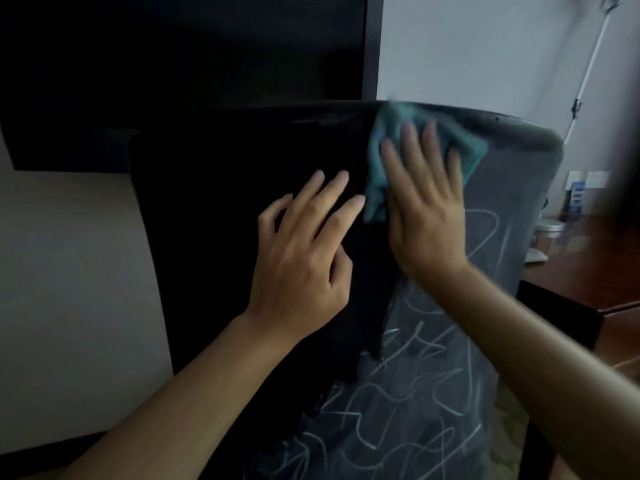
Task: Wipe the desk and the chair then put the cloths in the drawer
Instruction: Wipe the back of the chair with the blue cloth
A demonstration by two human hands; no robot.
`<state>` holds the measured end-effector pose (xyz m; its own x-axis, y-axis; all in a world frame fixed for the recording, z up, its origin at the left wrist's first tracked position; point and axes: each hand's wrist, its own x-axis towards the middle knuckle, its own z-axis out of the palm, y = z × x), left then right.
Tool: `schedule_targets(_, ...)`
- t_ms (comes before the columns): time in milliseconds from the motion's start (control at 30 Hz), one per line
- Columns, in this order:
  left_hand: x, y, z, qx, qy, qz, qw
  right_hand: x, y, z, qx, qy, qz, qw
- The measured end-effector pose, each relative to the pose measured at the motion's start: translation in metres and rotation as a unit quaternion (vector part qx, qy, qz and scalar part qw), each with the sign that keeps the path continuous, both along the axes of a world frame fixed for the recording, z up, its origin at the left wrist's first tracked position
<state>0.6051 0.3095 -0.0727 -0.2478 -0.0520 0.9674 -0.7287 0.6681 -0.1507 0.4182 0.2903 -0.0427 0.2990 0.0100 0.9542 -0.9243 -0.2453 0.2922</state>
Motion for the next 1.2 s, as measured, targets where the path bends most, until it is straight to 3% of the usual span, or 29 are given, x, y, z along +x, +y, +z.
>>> schedule_targets(100,-0.009,0.003,-0.001,0.000,-0.013,-0.011,1.000,-0.018,-0.004,-0.084,0.065,0.009,-0.028,0.997)
schedule_targets(167,-0.016,0.003,-0.002,0.002,-0.041,-0.011,0.999,-0.030,-0.001,-0.108,0.092,0.035,-0.043,0.994)
schedule_targets(267,-0.026,0.002,-0.004,0.009,-0.060,-0.005,0.998,-0.044,0.005,-0.081,0.092,0.074,-0.056,0.991)
schedule_targets(500,-0.020,-0.020,-0.004,-0.021,-0.078,-0.003,0.997,-0.041,0.015,0.051,-0.017,-0.031,-0.034,0.999)
schedule_targets(567,-0.016,-0.025,-0.005,-0.026,-0.078,-0.010,0.997,-0.036,0.010,0.040,-0.017,-0.021,-0.018,0.999)
schedule_targets(767,0.000,-0.033,-0.004,-0.011,-0.085,-0.030,0.996,-0.016,-0.008,-0.068,0.042,0.051,-0.046,0.997)
schedule_targets(900,0.016,-0.032,-0.004,-0.001,-0.101,-0.019,0.995,0.001,0.000,-0.053,0.045,0.092,-0.057,0.993)
schedule_targets(1067,0.022,-0.019,0.008,0.007,0.002,-0.075,0.997,0.027,0.008,0.009,0.020,0.130,-0.026,0.991)
schedule_targets(1200,0.036,-0.001,0.017,-0.048,0.075,-0.024,0.996,0.053,0.008,0.041,-0.011,0.107,-0.024,0.994)
